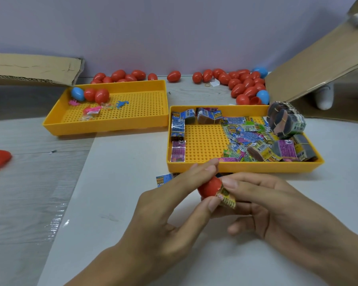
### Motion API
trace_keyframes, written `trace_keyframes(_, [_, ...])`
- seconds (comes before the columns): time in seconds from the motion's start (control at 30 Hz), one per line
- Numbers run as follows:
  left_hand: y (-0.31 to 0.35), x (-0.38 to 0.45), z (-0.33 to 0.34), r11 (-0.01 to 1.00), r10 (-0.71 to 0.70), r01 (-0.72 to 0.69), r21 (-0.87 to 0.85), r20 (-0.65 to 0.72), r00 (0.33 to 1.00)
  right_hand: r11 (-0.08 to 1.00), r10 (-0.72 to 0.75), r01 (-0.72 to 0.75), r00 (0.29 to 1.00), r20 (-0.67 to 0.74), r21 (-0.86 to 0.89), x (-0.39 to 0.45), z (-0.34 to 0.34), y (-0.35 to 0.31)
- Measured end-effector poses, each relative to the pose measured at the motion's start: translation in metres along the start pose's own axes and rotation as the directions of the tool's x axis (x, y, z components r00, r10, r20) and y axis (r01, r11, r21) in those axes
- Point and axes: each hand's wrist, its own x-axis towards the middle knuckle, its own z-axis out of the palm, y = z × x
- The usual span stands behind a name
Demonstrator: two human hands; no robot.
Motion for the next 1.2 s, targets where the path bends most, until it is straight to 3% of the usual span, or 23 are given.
trace_keyframes(0.2, [-0.001,-0.001,0.000,0.999,-0.016,0.015,-0.049,-0.020,1.000,0.999,0.006,-0.005,1.000,-0.020,0.032,0.001,0.003,0.000])
trace_keyframes(0.4, [-0.005,0.000,-0.002,0.995,-0.057,0.046,-0.084,-0.136,0.989,0.984,-0.170,0.150,0.956,-0.240,-0.100,0.000,0.004,0.003])
trace_keyframes(0.53, [-0.006,-0.001,0.000,0.992,-0.044,0.029,-0.121,-0.126,0.991,0.981,-0.173,0.154,0.971,-0.166,-0.119,-0.004,0.011,0.005])
trace_keyframes(0.87, [-0.008,-0.001,-0.002,0.973,-0.102,0.081,-0.215,-0.085,0.991,0.990,-0.049,0.061,0.994,-0.098,0.129,-0.006,0.010,0.006])
trace_keyframes(1.0, [-0.010,0.001,-0.004,0.964,-0.120,0.101,-0.246,-0.061,0.991,0.994,-0.036,0.047,0.993,-0.117,0.099,-0.006,0.010,0.009])
trace_keyframes(1.2, [-0.010,0.001,-0.005,0.985,-0.074,0.064,-0.163,-0.054,0.996,0.997,-0.071,0.070,0.978,-0.195,-0.008,-0.005,0.010,0.010])
